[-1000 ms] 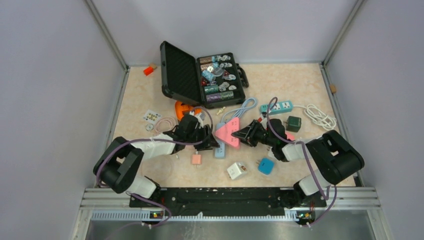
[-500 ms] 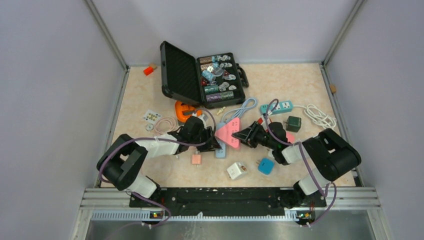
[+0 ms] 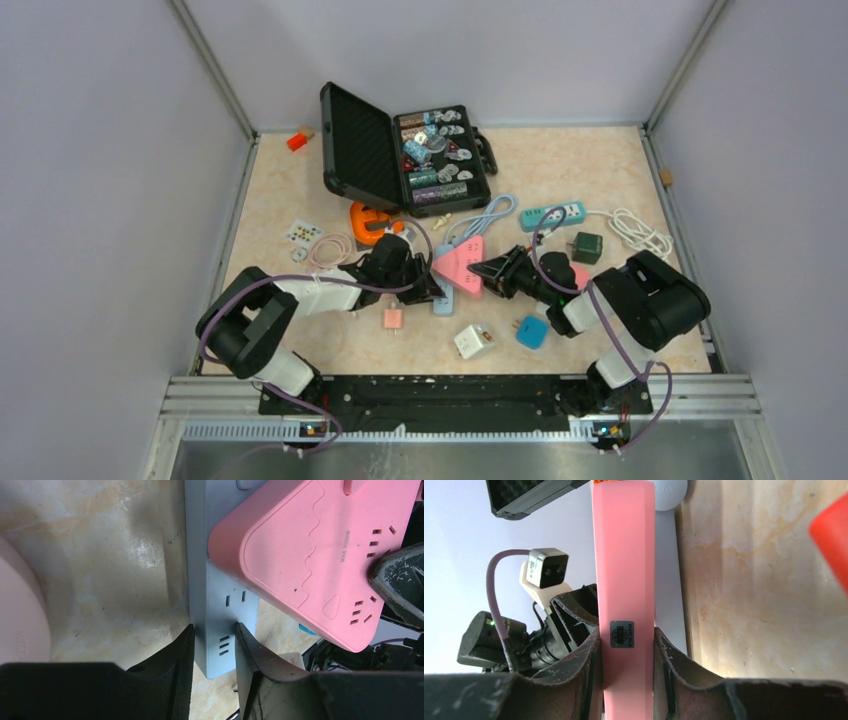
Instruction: Pull the plug off the socket
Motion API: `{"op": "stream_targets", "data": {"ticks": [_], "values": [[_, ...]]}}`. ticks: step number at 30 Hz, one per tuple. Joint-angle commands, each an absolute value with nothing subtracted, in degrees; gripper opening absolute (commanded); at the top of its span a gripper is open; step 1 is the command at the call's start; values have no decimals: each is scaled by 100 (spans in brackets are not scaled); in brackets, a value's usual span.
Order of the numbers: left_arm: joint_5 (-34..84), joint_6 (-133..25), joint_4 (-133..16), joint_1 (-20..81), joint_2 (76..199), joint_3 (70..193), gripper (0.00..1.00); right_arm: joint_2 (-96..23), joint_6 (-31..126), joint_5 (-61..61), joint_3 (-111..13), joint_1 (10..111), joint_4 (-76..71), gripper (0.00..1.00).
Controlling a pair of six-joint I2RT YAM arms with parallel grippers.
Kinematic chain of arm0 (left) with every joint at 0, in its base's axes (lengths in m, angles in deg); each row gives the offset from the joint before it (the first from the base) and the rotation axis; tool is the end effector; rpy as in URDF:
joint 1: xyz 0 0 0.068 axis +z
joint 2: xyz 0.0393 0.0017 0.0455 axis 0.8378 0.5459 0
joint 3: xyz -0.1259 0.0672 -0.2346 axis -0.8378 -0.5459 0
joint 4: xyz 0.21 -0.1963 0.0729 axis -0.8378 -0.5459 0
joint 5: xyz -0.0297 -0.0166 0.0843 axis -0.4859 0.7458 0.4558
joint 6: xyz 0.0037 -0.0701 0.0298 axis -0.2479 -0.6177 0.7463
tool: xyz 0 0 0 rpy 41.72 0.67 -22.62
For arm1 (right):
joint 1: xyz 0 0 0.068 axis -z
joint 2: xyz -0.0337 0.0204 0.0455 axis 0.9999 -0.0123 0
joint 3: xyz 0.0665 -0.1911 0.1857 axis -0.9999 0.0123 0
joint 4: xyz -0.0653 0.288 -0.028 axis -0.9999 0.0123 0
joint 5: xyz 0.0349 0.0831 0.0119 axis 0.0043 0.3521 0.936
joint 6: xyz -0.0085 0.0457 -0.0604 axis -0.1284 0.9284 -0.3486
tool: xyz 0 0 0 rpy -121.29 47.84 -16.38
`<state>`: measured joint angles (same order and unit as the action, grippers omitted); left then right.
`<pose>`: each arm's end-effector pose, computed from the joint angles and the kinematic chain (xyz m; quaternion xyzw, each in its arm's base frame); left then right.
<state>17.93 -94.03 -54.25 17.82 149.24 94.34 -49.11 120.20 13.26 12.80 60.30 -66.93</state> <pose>0.2392 -0.2161 0.0940 -0.0534 0.9198 -0.3486 0.1722 0.2296 0.1542 0.0764 0.2326 0.7557 0.5681 0.2280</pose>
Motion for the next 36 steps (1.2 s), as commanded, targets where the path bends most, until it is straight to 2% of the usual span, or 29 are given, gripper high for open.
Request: {"op": "stream_targets", "data": {"ticks": [1, 31, 36], "values": [[2746, -9272, -6233, 1754, 15258, 9065, 34, -4906, 12959, 1746, 1203, 5896, -7973, 0], [3245, -9433, -6473, 1754, 15453, 9035, 31, -4369, 12378, 1636, 658, 5893, -8760, 0], [3247, -9438, -6482, 1754, 15411, 9016, 30, -4184, 11532, 1875, 484, 5897, -8107, 0]]}}
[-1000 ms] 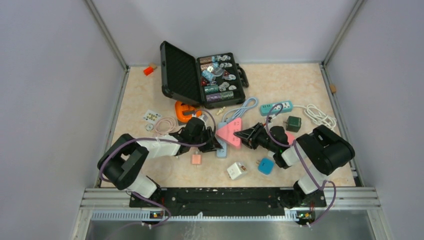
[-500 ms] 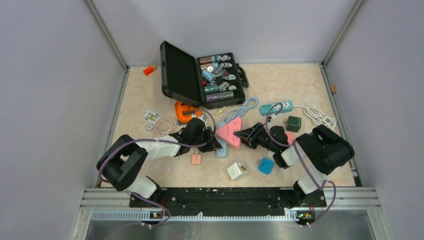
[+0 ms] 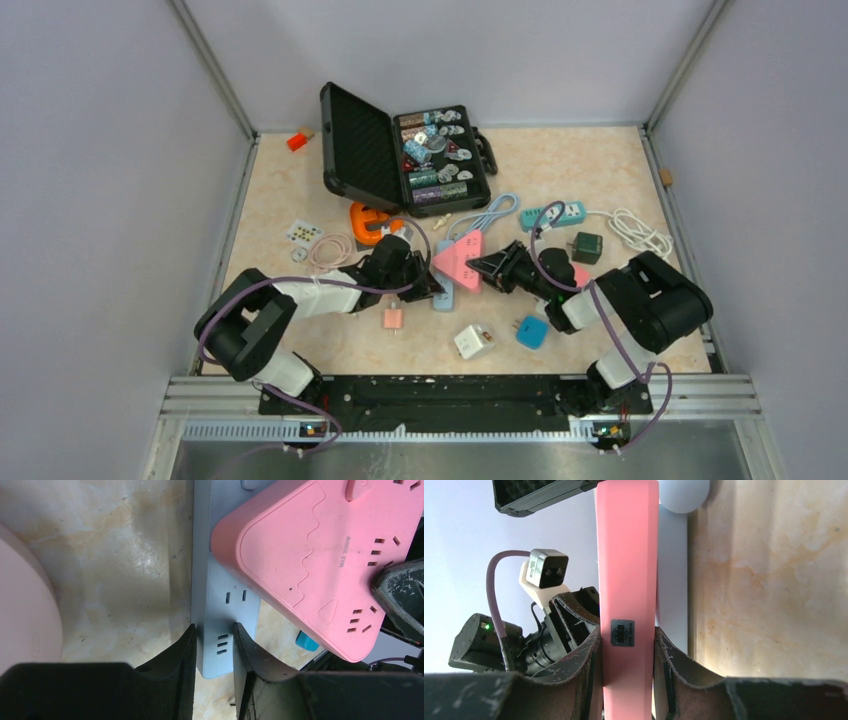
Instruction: Pull the plug off the socket
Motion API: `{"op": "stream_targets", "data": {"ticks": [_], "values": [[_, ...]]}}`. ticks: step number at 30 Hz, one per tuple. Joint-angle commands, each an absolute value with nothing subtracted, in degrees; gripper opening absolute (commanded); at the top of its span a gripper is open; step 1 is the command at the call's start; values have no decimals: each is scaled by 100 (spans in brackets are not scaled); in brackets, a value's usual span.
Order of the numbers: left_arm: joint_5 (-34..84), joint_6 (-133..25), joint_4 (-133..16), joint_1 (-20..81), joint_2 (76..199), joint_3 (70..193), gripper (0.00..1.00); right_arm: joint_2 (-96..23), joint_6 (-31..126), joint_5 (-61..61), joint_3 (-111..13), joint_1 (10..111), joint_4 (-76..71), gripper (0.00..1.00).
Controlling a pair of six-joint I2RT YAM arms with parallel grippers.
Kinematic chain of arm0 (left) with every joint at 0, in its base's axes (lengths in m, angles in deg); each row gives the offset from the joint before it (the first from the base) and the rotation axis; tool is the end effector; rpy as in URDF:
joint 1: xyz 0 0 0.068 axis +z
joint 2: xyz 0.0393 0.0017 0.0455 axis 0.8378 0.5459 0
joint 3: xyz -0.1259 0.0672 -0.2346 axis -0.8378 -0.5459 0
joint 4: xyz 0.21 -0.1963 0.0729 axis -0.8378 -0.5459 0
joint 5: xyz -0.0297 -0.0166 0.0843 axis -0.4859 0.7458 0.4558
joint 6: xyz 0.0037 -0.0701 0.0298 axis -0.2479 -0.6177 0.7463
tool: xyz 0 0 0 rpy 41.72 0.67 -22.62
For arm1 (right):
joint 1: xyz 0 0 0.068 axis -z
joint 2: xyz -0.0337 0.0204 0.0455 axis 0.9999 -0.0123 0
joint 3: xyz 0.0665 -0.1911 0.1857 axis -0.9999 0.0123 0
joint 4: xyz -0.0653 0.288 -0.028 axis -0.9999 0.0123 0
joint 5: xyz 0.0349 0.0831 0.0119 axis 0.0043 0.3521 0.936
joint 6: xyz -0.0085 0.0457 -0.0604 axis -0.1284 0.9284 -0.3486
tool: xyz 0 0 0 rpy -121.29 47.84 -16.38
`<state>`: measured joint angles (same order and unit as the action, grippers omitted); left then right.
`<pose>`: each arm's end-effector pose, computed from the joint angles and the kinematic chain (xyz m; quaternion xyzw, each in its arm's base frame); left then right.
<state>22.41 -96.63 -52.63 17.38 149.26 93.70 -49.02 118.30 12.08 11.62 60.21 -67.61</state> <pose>0.2409 -0.2143 0.0923 -0.0844 0.9177 -0.3351 0.1958 0.2361 0.1569 0.0832 0.2193 0.7501 0.5701 0.2534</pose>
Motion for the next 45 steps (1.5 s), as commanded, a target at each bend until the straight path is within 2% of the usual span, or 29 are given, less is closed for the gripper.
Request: {"op": "stream_targets", "data": {"ticks": [1, 6, 19, 28, 34, 39, 45], "values": [[3249, -9434, -6482, 1754, 15413, 9021, 30, -4081, 11198, 1895, 440, 5897, -7727, 0], [3248, -9416, -6498, 1754, 15424, 9043, 30, -3680, 10145, 1838, 323, 5893, -6389, 0], [3249, -9398, -6552, 1763, 15424, 9077, 29, -3493, 11673, 1576, 330, 5891, -6881, 0], [3249, -9340, -6526, 1763, 15327, 9110, 29, -3255, 11592, 1372, 428, 5903, -6577, 0], [3145, -9140, -6534, 1758, 15061, 9215, 33, -2119, 10457, 819, 175, 5932, -4347, 0], [2840, -8757, -6619, 1763, 14871, 9641, 43, -1204, 9549, -11, -254, 5948, -1775, 0], [2769, -8363, -6966, 1762, 14631, 10349, 54, -776, 9223, -503, -391, 5959, 4, 0]]}}
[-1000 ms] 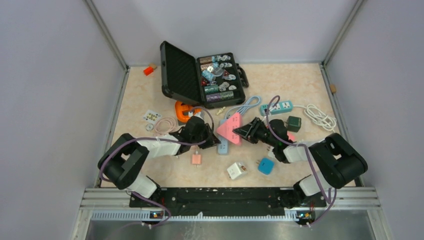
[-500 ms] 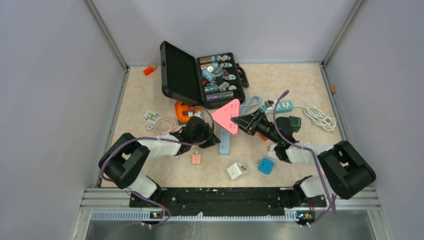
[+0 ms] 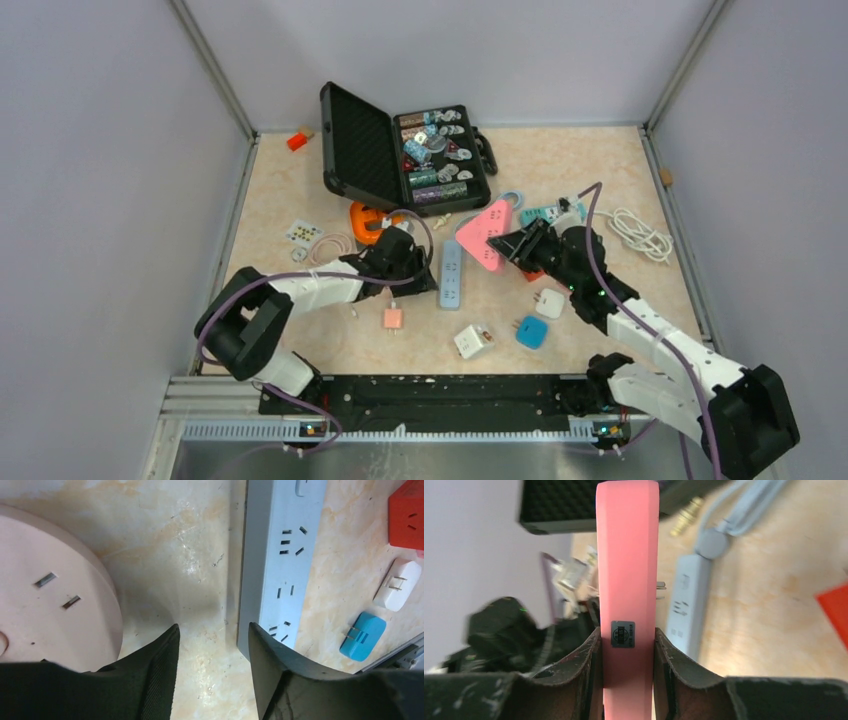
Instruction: Pull the plug off the socket
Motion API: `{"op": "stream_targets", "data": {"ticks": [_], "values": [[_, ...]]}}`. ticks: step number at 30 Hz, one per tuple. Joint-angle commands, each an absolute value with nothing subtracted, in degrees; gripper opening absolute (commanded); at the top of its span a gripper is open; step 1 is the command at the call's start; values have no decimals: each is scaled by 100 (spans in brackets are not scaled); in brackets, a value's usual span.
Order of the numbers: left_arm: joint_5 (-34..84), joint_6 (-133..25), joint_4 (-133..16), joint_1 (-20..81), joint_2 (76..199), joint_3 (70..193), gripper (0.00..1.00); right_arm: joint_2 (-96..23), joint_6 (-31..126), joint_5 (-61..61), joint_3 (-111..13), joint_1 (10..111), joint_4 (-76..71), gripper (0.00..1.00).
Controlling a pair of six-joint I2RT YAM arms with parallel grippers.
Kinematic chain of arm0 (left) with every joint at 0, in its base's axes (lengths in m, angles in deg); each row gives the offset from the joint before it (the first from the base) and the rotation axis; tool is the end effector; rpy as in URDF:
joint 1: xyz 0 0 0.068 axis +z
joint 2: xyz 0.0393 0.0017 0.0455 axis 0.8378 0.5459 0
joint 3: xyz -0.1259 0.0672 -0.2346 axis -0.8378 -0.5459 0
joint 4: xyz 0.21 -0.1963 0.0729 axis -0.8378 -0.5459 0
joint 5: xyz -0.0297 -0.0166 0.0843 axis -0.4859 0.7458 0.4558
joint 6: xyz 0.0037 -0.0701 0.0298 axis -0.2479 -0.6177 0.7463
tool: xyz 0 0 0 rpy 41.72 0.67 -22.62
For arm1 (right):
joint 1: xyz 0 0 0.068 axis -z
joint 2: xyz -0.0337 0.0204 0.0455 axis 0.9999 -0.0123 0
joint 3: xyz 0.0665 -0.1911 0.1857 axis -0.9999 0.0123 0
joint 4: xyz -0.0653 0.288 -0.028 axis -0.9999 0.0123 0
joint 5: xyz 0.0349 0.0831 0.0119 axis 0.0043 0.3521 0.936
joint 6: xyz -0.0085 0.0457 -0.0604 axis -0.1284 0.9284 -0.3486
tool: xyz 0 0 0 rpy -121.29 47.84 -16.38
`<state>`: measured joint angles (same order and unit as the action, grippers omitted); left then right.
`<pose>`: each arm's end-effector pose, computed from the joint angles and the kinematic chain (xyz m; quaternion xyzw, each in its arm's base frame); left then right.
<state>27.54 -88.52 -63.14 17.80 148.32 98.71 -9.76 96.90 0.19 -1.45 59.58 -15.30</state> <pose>0.2512 -0.2122 0.1077 -0.0425 0.9374 -0.2654 0.2214 0.2369 0.1460 0.2271 0.1361 0.7733 0.4613 0.4130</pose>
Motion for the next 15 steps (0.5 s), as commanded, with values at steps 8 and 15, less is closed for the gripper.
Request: {"op": "stream_targets", "data": {"ticks": [8, 15], "values": [[3197, -8160, -7439, 1763, 13811, 10646, 80, -935, 9128, -173, -50, 5957, 0, 0], [4080, -8005, -8128, 1770, 13059, 10749, 99, -1810, 9161, 372, 23, 5950, -842, 0]]}}
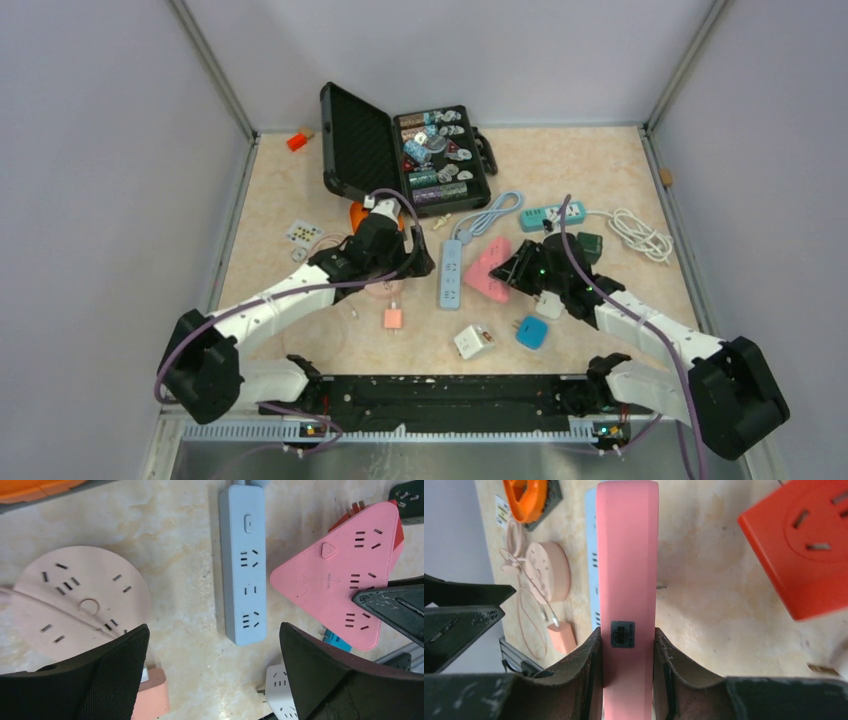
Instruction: Pull the plug off the socket
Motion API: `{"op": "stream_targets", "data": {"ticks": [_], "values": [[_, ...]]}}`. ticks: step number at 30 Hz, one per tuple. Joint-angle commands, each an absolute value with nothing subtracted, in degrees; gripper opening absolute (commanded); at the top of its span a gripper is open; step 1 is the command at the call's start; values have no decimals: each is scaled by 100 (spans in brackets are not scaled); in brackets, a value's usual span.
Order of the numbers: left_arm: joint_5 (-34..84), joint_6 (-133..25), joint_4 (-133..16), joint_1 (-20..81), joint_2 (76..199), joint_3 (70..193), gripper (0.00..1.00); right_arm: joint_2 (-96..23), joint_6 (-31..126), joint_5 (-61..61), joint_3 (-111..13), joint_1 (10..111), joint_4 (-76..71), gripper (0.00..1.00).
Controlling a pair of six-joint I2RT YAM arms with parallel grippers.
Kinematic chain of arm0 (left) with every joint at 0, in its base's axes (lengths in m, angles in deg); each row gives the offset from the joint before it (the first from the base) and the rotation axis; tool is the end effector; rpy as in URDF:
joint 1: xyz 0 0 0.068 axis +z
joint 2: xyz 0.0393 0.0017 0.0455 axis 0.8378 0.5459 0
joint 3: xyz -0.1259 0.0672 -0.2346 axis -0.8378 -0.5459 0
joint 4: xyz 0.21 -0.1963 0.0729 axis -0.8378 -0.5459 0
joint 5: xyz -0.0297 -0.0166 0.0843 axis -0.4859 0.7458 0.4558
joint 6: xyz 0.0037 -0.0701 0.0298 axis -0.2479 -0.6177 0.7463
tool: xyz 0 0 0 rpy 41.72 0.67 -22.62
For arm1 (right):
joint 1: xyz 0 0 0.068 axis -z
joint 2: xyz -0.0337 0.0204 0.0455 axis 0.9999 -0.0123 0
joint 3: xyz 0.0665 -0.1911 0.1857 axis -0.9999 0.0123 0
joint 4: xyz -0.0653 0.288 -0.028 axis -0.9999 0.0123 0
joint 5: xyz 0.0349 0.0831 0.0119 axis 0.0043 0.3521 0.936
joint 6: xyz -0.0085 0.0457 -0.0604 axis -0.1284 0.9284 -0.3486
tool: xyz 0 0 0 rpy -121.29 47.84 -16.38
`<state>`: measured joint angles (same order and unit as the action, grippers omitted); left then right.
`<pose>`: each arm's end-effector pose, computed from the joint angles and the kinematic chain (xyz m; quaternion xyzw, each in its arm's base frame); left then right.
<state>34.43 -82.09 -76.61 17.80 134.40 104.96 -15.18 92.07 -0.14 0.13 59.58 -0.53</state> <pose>0.2492 -0.2006 0.1985 -0.0110 0.9175 -0.2440 0.3138 0.2275 0.1402 0.1599 0.1352 0.8767 0.3438 0.3081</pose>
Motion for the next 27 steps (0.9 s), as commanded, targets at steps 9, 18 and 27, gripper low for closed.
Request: {"op": "stream_targets", "data": {"ticks": [9, 18, 27], "values": [[4695, -7959, -8841, 1770, 12565, 11076, 99, -2557, 9292, 912, -12, 5949, -1650, 6], [5150, -7930, -9531, 1771, 12499, 11551, 99, -2302, 9138, 224, -118, 5948, -576, 57], [5314, -7895, -9835, 1771, 12319, 11836, 99, -1991, 8784, -504, -307, 5950, 597, 72]]}}
